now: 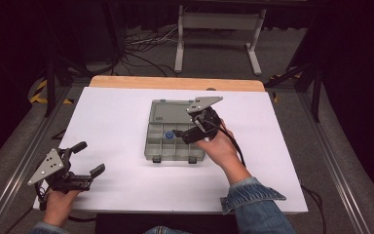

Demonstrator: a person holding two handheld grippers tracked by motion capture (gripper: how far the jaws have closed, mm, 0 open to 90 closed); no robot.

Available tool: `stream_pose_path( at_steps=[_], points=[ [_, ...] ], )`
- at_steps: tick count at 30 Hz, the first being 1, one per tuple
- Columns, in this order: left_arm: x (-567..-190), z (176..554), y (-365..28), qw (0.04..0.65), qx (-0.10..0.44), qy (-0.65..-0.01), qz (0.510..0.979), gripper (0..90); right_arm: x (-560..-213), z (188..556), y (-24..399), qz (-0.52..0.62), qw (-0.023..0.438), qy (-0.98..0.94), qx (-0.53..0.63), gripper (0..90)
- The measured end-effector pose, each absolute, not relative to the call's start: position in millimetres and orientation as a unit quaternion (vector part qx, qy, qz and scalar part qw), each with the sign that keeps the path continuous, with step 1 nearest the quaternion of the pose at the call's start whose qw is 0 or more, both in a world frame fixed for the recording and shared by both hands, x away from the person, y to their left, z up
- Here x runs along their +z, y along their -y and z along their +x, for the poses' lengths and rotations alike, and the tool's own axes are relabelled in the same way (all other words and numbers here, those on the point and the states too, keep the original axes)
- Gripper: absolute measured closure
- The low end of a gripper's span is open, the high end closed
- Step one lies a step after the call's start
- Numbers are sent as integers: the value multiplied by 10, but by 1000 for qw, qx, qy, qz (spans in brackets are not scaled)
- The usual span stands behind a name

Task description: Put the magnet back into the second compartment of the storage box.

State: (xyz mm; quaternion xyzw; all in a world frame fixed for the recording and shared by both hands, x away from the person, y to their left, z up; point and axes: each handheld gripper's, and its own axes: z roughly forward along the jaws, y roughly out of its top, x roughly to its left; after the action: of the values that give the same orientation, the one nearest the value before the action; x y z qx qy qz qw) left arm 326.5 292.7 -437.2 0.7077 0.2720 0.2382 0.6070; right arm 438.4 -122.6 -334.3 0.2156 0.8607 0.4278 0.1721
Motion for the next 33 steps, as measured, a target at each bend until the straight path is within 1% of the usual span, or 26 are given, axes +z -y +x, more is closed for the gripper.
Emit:
stream_pose_path(
  at_steps=[8, 16, 25, 33],
  points=[
    [-4371, 3262, -2924, 607, 237, -272, 708, 6, -3275, 4205, 1437, 210, 177, -842, 465, 66],
    [-4370, 3262, -2919, 607, 238, -271, 708, 6, -3252, 4005, 1708, 208, 196, -814, 505, 12],
    [-4366, 3256, -2915, 606, 239, -270, 709, 6, -3321, 3828, 1983, 214, 216, -791, 532, 5],
    [-4366, 3258, -2914, 606, 240, -270, 708, 6, -3478, 3684, 2271, 225, 230, -766, 556, 3]
  ],
)
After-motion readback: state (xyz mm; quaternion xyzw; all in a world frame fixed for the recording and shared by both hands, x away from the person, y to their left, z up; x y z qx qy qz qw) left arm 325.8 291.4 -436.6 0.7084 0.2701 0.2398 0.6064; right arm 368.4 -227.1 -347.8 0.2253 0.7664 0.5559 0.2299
